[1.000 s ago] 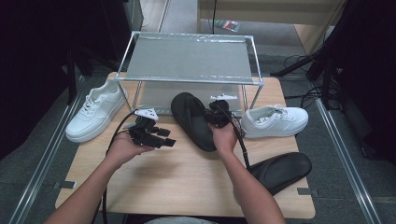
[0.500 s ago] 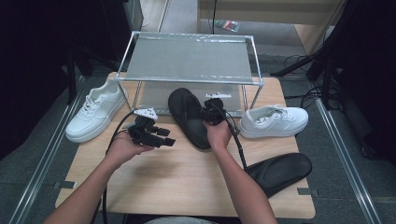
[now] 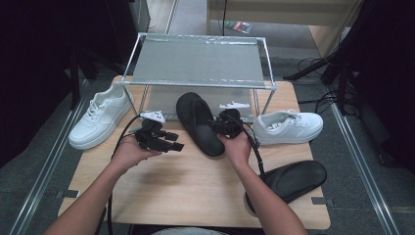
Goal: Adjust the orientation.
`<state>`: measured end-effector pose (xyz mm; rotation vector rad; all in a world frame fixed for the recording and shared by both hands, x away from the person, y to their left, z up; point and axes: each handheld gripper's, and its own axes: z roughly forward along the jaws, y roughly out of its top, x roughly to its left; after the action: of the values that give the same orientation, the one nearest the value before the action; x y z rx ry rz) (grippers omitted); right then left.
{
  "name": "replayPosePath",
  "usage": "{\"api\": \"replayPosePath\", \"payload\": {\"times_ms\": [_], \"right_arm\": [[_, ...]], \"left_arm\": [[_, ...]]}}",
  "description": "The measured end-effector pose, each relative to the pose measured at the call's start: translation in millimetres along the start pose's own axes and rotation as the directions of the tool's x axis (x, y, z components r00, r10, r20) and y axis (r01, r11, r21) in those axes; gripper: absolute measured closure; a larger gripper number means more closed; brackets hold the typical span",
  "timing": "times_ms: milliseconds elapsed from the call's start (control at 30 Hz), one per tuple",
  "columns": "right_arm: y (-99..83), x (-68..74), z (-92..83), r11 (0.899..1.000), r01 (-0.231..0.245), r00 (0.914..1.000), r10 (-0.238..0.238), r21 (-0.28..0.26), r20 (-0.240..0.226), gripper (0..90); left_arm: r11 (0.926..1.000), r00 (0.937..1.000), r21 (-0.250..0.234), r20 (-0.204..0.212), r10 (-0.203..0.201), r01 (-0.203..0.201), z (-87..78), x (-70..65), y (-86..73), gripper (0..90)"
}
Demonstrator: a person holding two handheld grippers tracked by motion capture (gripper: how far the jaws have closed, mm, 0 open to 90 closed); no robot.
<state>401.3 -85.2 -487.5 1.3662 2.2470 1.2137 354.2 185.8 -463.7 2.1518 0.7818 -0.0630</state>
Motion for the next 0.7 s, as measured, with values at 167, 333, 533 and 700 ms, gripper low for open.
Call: {"api": "replayPosePath", "payload": {"times_ms": [167, 333, 533, 700], "right_arm": [[-13.2, 2.3, -16.2, 1.000, 0.014, 0.9976, -0.014, -0.004, -0.068, 56.2], [-27.6, 4.7, -28.8, 0.998, 0.067, 0.9913, -0.069, -0.019, -0.112, 56.6], [-39.2, 5.2, -37.4, 0.997, 0.082, 0.9869, -0.083, -0.009, -0.138, 58.3], [-45.8, 5.1, -43.9, 0.997, 0.079, 0.9852, -0.078, -0.005, -0.152, 60.2]], "left_arm": [[0.9998, 0.9998, -0.001, -0.001, 0.020, -0.020, -0.8, 1.4, 10.2, 45.5], [0.9987, 0.9983, 0.016, -0.031, 0.048, -0.048, -9.8, 7.2, 27.2, 48.2], [0.9961, 0.9950, -0.003, -0.049, 0.087, -0.088, -19.7, 11.6, 49.3, 54.5], [0.9938, 0.9917, -0.008, -0.067, 0.110, -0.111, -24.5, 16.4, 65.6, 61.7]]}}
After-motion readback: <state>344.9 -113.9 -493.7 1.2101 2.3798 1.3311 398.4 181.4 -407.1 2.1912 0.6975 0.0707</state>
